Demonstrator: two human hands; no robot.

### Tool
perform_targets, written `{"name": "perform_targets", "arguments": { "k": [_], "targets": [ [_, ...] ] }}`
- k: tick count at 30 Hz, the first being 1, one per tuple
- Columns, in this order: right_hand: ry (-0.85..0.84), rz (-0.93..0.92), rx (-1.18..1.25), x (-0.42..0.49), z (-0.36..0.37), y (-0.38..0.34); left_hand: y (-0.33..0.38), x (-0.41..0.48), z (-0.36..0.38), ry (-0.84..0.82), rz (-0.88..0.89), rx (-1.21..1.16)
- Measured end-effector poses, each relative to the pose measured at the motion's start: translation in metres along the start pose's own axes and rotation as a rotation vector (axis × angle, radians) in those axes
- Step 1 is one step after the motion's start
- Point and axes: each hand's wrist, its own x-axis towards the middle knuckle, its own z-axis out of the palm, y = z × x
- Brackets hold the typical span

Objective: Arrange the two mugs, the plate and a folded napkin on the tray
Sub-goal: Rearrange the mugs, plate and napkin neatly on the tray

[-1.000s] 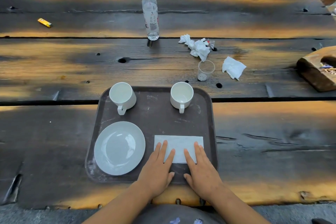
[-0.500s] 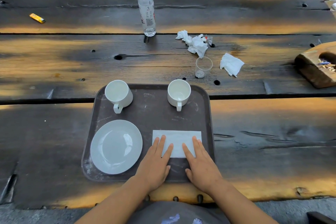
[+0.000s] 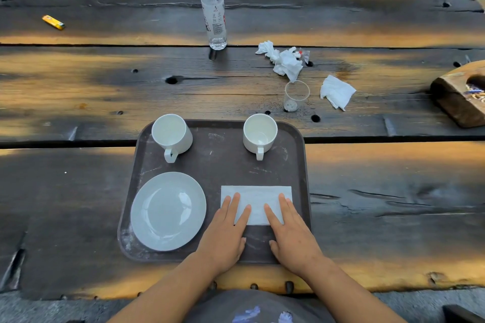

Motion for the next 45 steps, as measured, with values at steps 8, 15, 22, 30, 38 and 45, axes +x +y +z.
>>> {"name": "perform_targets", "arguments": {
  "k": [8, 15, 22, 30, 38, 45],
  "targets": [
    [0.003, 0.009, -0.011, 0.0, 0.001, 0.0, -0.002, -0.001, 0.002, -0.007, 0.009, 0.011],
    [-0.003, 0.009, -0.036, -0.001, 0.0, 0.001, 0.0, 0.0, 0.0, -0.008, 0.006, 0.029],
    [-0.008, 0.015, -0.047, -0.002, -0.002, -0.001, -0.001, -0.001, 0.001, -0.013, 0.01, 0.034],
    [-0.005, 0.012, -0.047, -0.002, -0.003, -0.002, 0.002, -0.001, -0.001, -0.026, -0.001, 0.023],
    [-0.016, 0.008, -0.044, -0.003, -0.004, -0.001, 0.005, -0.002, -0.008, -0.067, -0.009, 0.043],
    [-0.003, 0.006, -0.044, -0.003, -0.001, 0.001, 0.009, -0.001, -0.01, -0.066, -0.028, 0.041]
  ]
}}
